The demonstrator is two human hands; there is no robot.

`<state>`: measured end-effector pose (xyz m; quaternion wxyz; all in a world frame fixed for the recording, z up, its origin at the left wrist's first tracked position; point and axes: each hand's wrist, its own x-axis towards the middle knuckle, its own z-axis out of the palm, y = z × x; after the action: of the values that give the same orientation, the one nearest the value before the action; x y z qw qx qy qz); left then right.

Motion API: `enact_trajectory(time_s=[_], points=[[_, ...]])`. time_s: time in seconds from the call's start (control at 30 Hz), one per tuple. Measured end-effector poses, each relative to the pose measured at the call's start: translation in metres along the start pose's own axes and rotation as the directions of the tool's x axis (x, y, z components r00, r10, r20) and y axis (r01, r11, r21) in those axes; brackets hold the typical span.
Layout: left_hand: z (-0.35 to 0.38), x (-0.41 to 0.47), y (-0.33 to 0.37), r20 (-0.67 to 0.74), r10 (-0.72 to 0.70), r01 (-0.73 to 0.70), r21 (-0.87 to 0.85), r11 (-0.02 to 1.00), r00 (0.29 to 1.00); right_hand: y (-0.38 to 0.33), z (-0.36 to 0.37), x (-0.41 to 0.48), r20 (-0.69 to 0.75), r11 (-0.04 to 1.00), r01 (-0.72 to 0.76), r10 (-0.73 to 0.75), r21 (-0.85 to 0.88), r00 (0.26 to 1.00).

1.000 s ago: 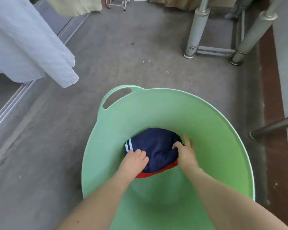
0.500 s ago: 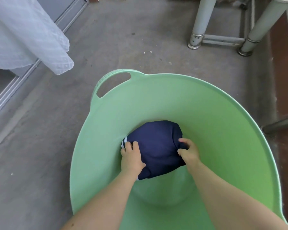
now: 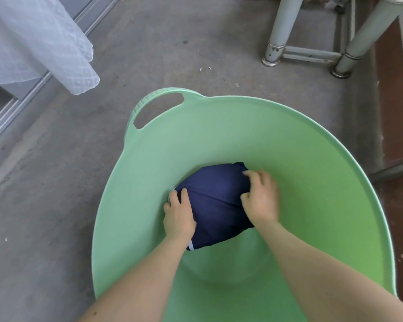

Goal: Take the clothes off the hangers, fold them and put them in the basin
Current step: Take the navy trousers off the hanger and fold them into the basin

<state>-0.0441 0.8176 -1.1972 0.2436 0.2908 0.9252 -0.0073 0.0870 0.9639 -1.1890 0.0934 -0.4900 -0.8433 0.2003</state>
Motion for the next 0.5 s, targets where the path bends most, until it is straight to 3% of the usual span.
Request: enact_trajectory(time_s=[0.03,0.07,0.1,0.13,0.17,0.2,0.3,0.37,0.5], points=[[-0.002,-0.002,0.002,-0.049,0.018,-0.018,0.015,1.000,0.999,-0.008,0.002,-0.001,-0.015,0.961,0.269,-0.270,-0.068,0.963],[-0.003,-0.004,0.003,-0.098,0.073,-0.067,0.057,0.996,0.993,-0.014,0.005,-0.002,0.058,0.857,0.501,-0.497,-0.124,0.866],[-0.004,-0.005,0.004,-0.127,0.166,-0.150,0.128,0.980,0.978,-0.020,0.009,-0.002,0.210,0.744,0.654,-0.624,-0.136,0.753],[-0.004,-0.004,0.002,-0.104,0.274,-0.249,0.206,0.946,0.956,-0.026,0.012,-0.002,0.379,0.682,0.721,-0.640,-0.122,0.668],[-0.002,-0.002,0.001,-0.036,0.363,-0.341,0.266,0.902,0.931,-0.029,0.014,0.000,0.526,0.684,0.718,-0.568,-0.127,0.633],[-0.001,0.002,-0.002,0.039,0.396,-0.390,0.282,0.876,0.918,-0.030,0.016,0.004,0.615,0.729,0.665,-0.451,-0.165,0.647],[-0.004,0.020,-0.008,0.190,0.298,-0.342,0.270,0.900,0.935,-0.018,0.013,0.025,0.614,0.890,0.352,-0.108,-0.291,0.781],[-0.008,0.028,-0.010,0.192,0.263,-0.306,0.251,0.918,0.946,-0.003,0.006,0.039,0.639,0.912,0.229,0.045,-0.339,0.768],[-0.003,0.020,-0.006,0.055,0.128,-0.123,-0.082,0.989,0.990,0.019,-0.001,0.032,0.603,0.902,0.106,0.189,-0.420,0.775]])
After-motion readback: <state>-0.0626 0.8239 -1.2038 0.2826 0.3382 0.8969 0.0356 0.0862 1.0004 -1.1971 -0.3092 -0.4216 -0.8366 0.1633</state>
